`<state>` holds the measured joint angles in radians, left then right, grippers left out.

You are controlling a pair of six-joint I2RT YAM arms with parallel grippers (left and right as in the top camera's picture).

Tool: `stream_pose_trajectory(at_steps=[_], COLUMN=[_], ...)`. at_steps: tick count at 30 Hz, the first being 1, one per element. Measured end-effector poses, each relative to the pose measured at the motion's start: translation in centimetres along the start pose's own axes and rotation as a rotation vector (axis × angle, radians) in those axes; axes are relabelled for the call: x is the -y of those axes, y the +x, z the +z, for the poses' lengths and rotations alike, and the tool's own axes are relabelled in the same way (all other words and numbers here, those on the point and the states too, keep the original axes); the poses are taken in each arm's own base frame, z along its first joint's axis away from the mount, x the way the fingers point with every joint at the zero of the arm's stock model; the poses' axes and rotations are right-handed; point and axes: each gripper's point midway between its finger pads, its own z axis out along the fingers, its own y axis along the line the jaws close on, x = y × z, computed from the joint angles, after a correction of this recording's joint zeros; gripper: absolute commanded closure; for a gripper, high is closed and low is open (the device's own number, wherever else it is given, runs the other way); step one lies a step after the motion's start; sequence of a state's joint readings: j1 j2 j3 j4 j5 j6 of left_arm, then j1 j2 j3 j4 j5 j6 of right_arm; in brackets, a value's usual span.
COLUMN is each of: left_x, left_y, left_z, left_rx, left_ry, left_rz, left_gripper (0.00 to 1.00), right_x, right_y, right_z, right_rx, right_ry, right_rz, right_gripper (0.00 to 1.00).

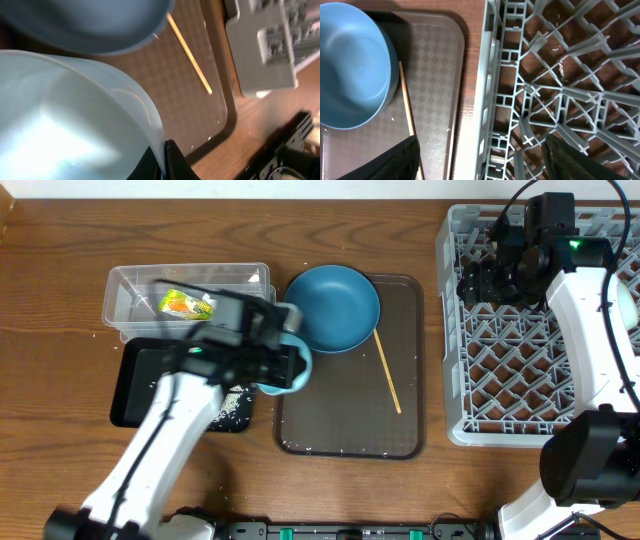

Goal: Sort waste into correct bins and load items into the dishwasher rack
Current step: 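Carry the emptied white bowl right and set it on the brown tray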

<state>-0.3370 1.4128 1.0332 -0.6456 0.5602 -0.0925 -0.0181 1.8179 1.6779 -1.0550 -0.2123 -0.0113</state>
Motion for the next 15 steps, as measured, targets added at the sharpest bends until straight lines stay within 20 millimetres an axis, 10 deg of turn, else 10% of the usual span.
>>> stream_pose_trajectory(at_steps=[15], left_x=[5.1], left_y=[2.4], left_z=[10.4], left_rx=[-0.138], left_ry=[0.065], left_rz=[0.136], left_gripper=[0.92], right_x=[0.0], right_y=[0.0], right_z=[0.0], right_rx=[-0.001], right_ry=[0.000], right_rz=[0.000], right_gripper=[0.22])
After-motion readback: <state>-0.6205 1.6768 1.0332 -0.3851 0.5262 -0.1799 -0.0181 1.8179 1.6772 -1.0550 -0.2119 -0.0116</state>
